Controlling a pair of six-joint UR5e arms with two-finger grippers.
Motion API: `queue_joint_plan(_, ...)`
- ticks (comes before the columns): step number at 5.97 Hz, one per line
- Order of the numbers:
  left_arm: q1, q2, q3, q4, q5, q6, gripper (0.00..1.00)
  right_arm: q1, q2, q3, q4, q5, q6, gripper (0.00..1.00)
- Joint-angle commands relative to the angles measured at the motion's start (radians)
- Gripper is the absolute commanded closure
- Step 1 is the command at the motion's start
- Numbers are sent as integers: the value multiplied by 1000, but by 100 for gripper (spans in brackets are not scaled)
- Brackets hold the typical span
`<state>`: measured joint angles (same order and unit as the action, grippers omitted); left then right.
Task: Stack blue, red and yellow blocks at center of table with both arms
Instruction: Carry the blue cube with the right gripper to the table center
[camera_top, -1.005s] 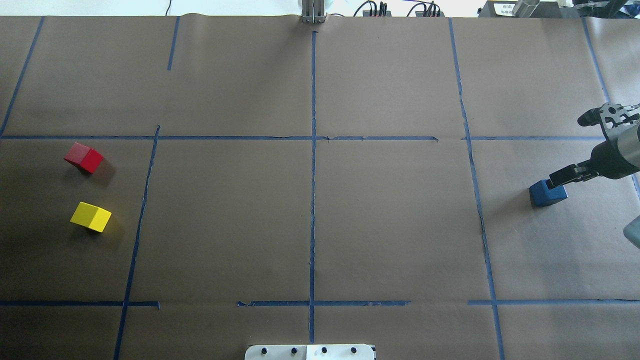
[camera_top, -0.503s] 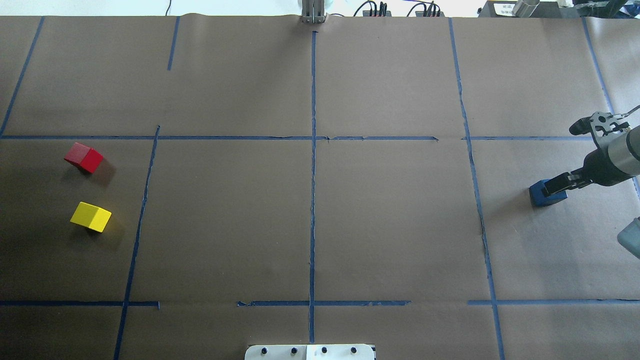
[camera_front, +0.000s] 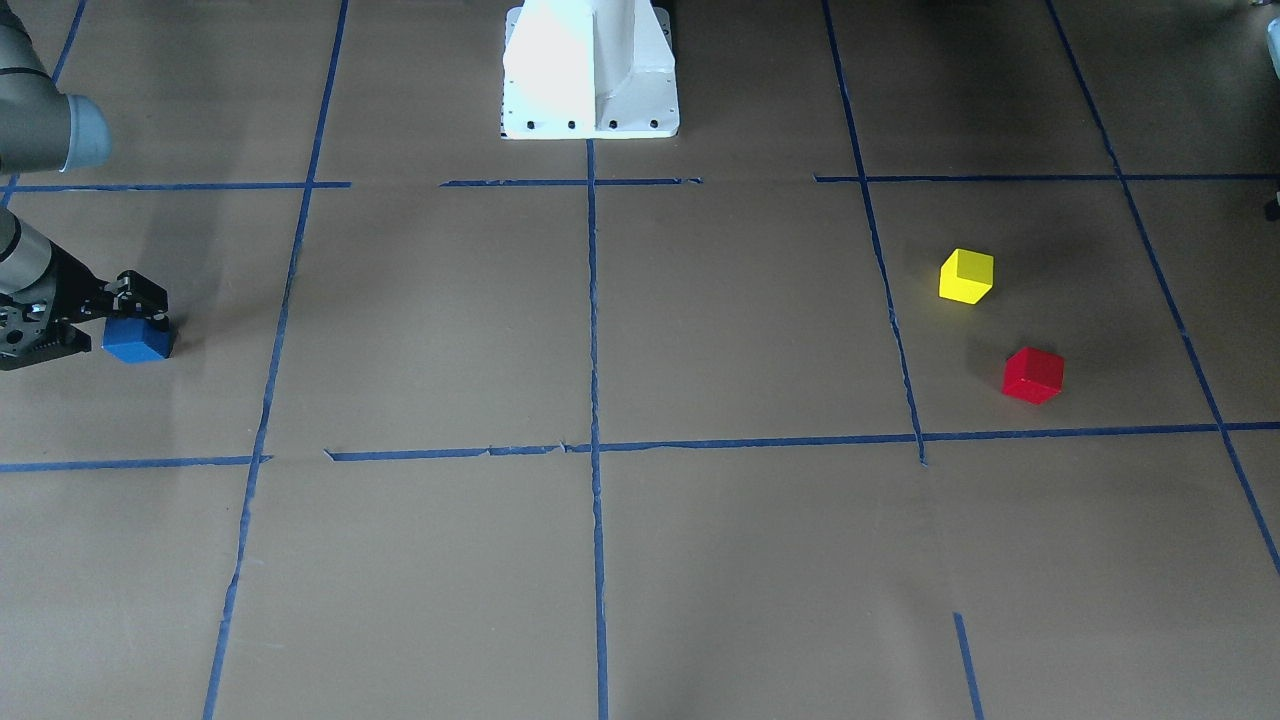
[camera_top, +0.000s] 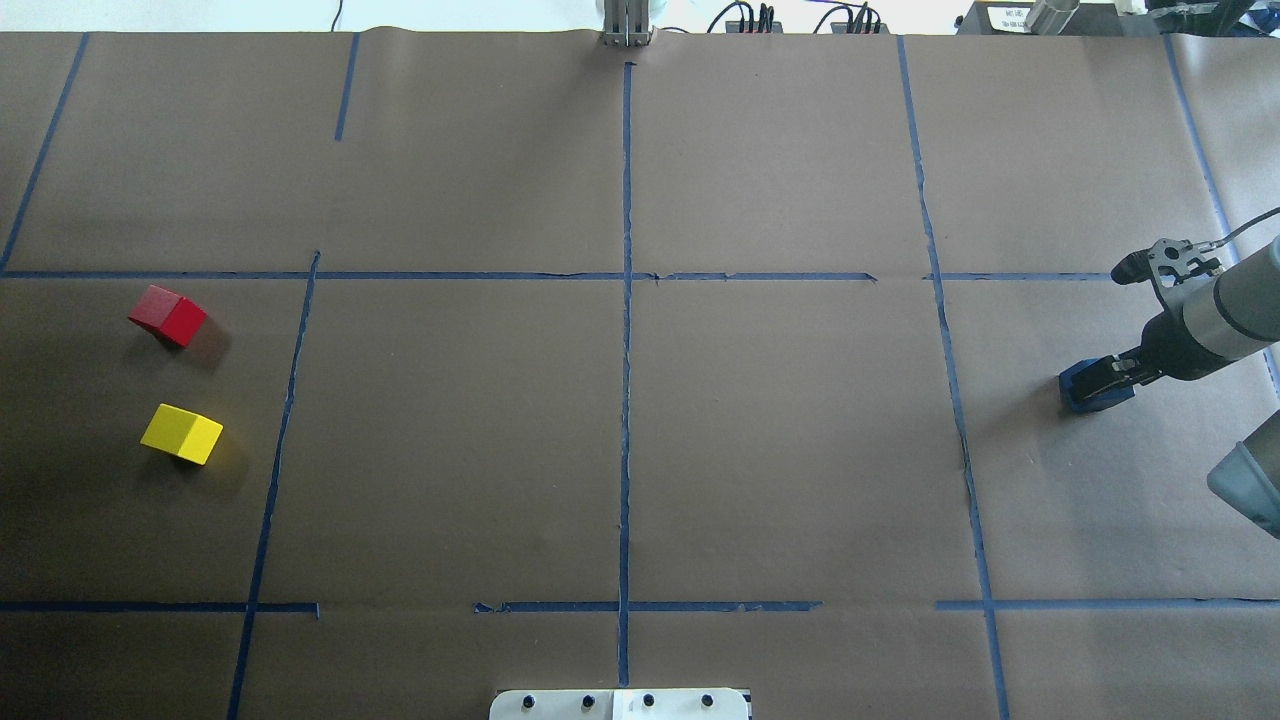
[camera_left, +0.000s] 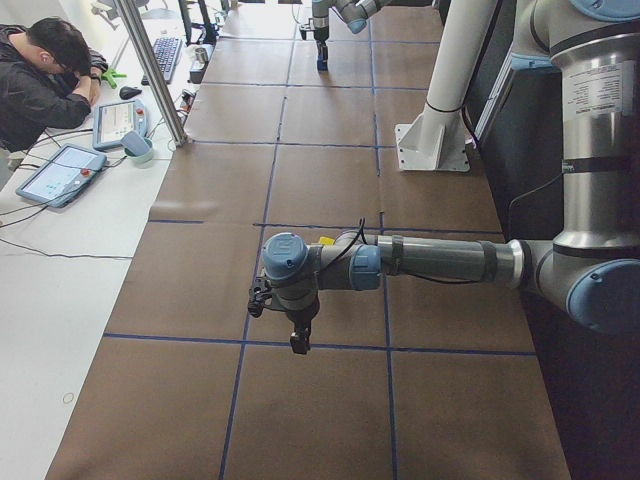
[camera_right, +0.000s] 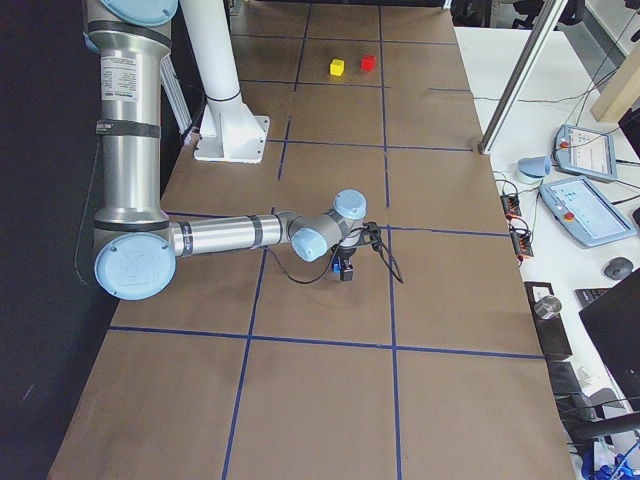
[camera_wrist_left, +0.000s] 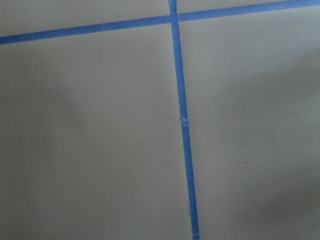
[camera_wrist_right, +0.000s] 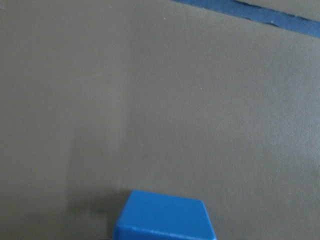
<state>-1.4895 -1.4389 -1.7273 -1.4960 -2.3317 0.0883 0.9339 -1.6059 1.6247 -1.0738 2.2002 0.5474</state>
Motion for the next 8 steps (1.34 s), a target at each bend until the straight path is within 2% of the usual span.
queue_joint_plan(1, 0, 0, 0, 0, 0, -1, 0, -6, 1, 1, 0, 0, 9, 60)
queue_joint_plan(2, 0, 0, 0, 0, 0, 1, 0, -6, 3, 9, 0, 0, 9, 77)
queue_joint_plan(4, 0, 0, -1, -1, 0, 1, 0, -6, 55, 84, -14, 4, 43, 80)
queue_joint_plan(6, 0, 0, -2, -3, 0, 1, 0, -134, 282, 35, -18, -26, 342, 78)
queue_joint_plan(7, 2, 0, -3, -4, 0, 1, 0, -202, 452, -47, -65, -104, 477, 78)
queue_joint_plan(8, 0, 0, -3, -4, 0, 1, 0, -258, 636, -107, -251, -199, 549, 77)
